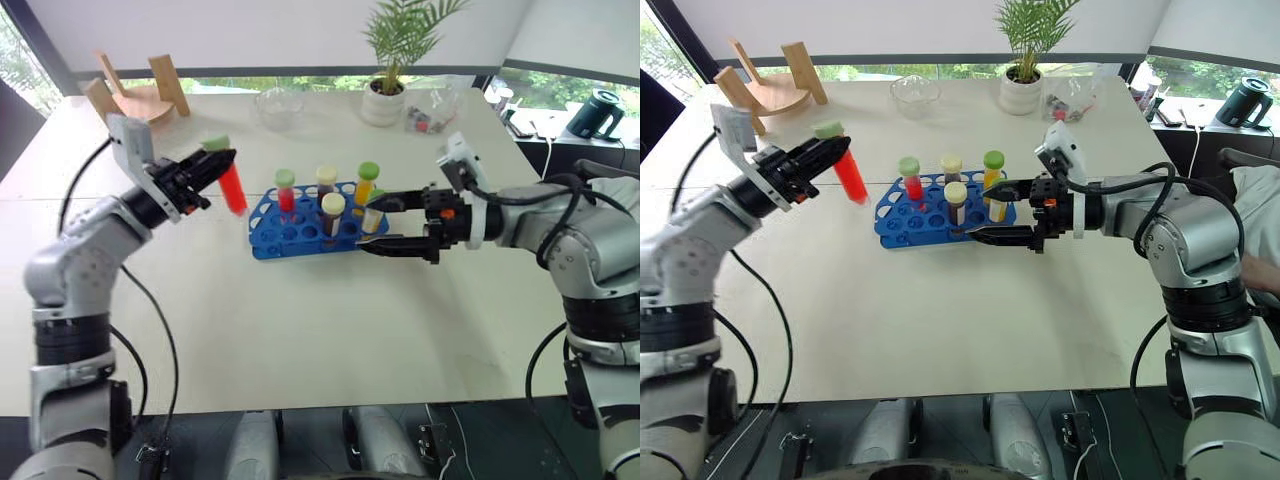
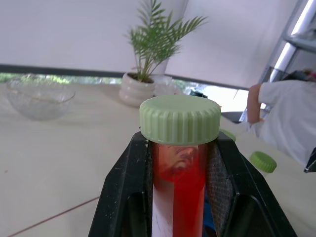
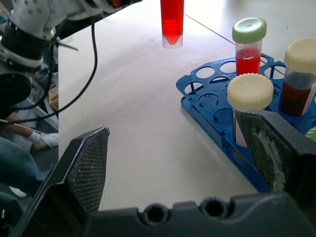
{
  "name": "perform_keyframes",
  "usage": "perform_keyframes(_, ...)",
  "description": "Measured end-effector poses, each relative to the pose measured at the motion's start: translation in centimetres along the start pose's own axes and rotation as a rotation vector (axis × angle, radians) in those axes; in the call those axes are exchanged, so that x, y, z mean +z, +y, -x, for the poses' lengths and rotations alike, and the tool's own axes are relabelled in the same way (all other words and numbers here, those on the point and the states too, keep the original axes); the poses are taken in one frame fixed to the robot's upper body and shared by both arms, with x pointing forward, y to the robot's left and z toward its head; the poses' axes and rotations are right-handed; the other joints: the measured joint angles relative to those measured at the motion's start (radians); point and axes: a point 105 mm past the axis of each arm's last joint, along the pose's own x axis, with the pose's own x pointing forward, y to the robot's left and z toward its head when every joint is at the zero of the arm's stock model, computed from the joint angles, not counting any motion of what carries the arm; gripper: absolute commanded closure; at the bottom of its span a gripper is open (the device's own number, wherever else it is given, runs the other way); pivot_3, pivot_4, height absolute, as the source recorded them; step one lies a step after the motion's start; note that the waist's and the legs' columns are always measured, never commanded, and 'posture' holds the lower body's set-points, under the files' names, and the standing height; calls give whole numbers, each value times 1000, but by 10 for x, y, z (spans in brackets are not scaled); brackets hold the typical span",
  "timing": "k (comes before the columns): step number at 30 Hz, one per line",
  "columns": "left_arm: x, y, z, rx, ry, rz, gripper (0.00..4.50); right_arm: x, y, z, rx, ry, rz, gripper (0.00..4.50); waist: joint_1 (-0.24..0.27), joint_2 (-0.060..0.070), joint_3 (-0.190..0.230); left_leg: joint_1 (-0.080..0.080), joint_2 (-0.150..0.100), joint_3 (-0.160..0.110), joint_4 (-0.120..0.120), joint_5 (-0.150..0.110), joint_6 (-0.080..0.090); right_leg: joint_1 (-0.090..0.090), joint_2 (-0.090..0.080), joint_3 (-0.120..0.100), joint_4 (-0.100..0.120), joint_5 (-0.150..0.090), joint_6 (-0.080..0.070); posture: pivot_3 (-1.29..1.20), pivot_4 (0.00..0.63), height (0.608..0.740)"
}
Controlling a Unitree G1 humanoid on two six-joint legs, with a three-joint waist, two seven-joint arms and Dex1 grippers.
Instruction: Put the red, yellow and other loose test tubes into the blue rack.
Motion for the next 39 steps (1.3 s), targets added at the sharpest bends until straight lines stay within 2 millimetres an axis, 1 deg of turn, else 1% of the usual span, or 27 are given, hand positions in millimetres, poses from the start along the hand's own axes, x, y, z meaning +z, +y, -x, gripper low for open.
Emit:
perform_keyframes(2, -4, -10, -8, -50, -35, -49, 3651, 0, -1, 0, -7, 3, -14, 0, 7, 0, 0, 0, 0, 0, 0, 0, 0, 0, 0, 0, 0, 0, 0, 0, 150, 740)
perform_keyframes(5, -17, -25, -21, -122, -33, -108, 3651, -1, -1, 0, -10, 11, -28, 0, 12, 0, 0, 0, 0, 0, -1, 0, 1, 0, 0, 0, 0, 0, 0, 0, 150, 740)
perform_keyframes(8, -31, -29, -30, -156, -6, -165, 3651, -2, -1, 2, -12, 18, -35, 0, 14, 0, 0, 0, 0, 0, -1, -1, 1, 0, 0, 0, -1, 0, 0, 0, 150, 740)
perform_keyframes(12, -53, -36, -38, -211, 42, -194, 3651, -2, -2, 2, -20, 16, -38, 0, 10, 0, 0, 0, 0, 0, -1, -1, 1, 0, 1, 0, -1, 0, 0, 0, 150, 740)
perform_keyframes(18, -69, -34, -40, -229, 63, -201, 3651, -2, -4, 4, -42, 7, -51, 0, 12, 0, 0, 0, 0, 0, -1, -1, 2, 0, 1, 0, -1, 0, 0, 0, 150, 740)
perform_keyframes(29, -72, -35, -43, -242, 37, -226, 3651, -2, -5, 4, -54, 4, -61, 0, 13, 0, 0, 0, 0, 0, -1, -1, 2, 0, 1, 0, -1, 0, 0, 0, 150, 740)
perform_keyframes(39, -73, -37, -36, -241, 37, -225, 3651, -1, -5, 3, -59, -4, -67, 0, 12, 0, 0, 0, 0, 0, -1, -1, 2, 0, 1, 0, -1, 0, 0, 0, 150, 740)
